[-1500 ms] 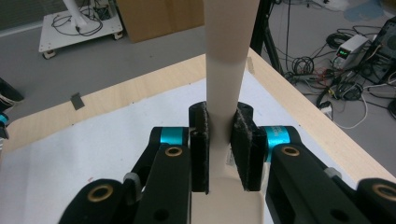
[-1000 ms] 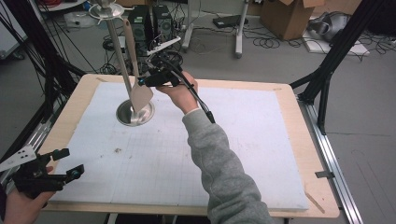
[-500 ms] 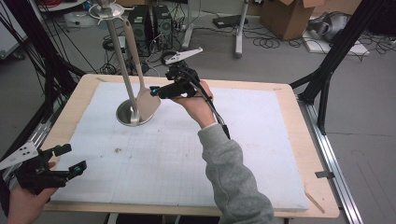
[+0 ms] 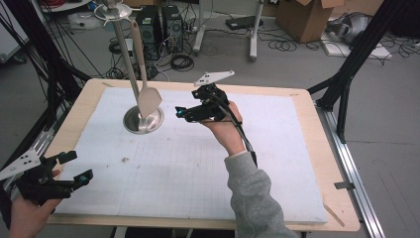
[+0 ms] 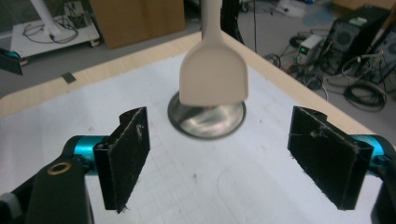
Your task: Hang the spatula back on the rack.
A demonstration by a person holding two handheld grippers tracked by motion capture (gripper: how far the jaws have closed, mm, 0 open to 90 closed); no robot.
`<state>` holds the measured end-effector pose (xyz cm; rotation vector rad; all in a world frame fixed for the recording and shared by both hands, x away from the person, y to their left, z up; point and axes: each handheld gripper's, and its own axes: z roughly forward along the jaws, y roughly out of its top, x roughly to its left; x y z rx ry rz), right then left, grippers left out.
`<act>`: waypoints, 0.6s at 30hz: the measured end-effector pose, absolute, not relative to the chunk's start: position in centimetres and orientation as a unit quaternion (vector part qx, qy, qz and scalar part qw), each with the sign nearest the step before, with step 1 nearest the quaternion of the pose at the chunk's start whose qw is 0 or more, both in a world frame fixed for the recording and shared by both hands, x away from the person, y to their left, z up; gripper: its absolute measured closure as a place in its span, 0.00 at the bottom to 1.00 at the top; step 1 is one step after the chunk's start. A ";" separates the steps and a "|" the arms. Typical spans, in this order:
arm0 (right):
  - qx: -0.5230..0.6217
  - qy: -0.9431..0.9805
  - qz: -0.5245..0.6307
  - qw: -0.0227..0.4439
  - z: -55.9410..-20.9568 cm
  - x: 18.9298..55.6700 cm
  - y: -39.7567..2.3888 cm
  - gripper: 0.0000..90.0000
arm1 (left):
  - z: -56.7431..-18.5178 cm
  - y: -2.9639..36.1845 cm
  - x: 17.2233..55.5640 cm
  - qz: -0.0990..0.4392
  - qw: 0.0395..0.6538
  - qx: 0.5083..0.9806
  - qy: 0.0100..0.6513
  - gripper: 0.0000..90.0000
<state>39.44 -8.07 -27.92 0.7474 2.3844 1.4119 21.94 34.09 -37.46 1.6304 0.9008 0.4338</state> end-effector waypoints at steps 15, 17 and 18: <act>0.280 0.808 0.499 0.137 -29.8 35.9 -13.1 0.22 | -37.6 33.8 22.7 0.207 0.562 0.696 0.395 0.03; 0.282 0.805 0.503 0.140 -30.3 35.4 -13.7 0.22 | -37.6 33.7 22.9 0.206 0.563 0.697 0.394 0.03; 0.282 0.803 0.505 0.145 -30.5 35.2 -14.0 0.22 | -37.6 33.6 23.0 0.205 0.563 0.698 0.393 0.03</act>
